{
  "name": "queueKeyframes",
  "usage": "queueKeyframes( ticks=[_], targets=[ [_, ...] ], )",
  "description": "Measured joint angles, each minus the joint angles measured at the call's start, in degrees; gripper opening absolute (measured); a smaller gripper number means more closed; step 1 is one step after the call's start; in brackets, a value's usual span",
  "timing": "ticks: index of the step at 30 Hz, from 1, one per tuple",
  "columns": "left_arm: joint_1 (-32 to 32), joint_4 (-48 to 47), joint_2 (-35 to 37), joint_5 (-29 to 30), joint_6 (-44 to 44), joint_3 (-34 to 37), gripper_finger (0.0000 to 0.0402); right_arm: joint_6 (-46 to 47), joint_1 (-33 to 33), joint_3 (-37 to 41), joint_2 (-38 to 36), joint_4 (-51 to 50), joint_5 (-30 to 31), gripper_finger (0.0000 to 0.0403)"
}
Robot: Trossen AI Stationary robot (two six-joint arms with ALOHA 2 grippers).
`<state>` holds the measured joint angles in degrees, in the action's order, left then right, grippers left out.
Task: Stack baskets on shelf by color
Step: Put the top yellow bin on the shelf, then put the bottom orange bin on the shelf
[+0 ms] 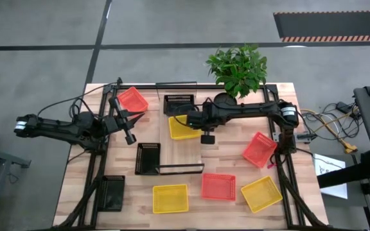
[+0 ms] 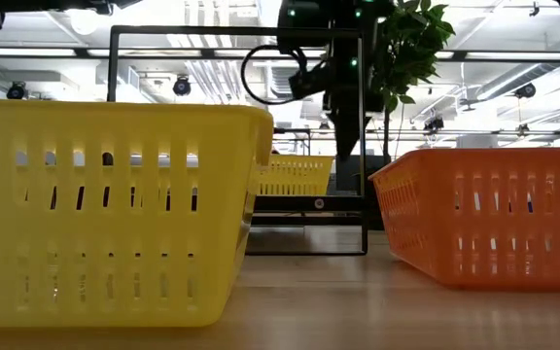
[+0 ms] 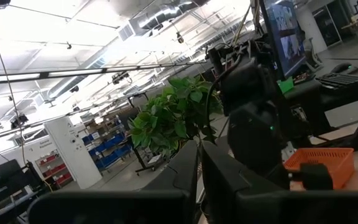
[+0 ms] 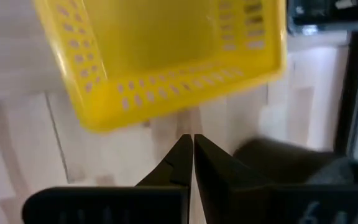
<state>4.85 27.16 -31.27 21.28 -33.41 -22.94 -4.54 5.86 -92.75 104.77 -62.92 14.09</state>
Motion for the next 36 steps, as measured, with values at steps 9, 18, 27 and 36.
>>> queueKeyframes(
  ticks=[9,18,27,36],
  targets=[
    [-0.01,0.34,-0.07,0.00,0.00,0.00,0.0006,-2.05,0.07,0.57,0.00,8.14,-4.05,0.0008],
    [-0.01,0.41,-0.92,0.00,0.01,0.00,0.0006,-0.41,-0.08,0.54,-0.47,6.49,-3.82,0.0008],
    [-0.01,1.23,-1.52,0.00,0.27,0.00,0.0006,6.96,-5.33,1.73,-6.08,2.65,-2.67,0.0008],
    [-0.01,3.34,-2.50,0.00,3.08,-0.02,0.0006,14.74,-16.85,3.22,-12.55,2.32,-0.10,0.0008]
  ],
)
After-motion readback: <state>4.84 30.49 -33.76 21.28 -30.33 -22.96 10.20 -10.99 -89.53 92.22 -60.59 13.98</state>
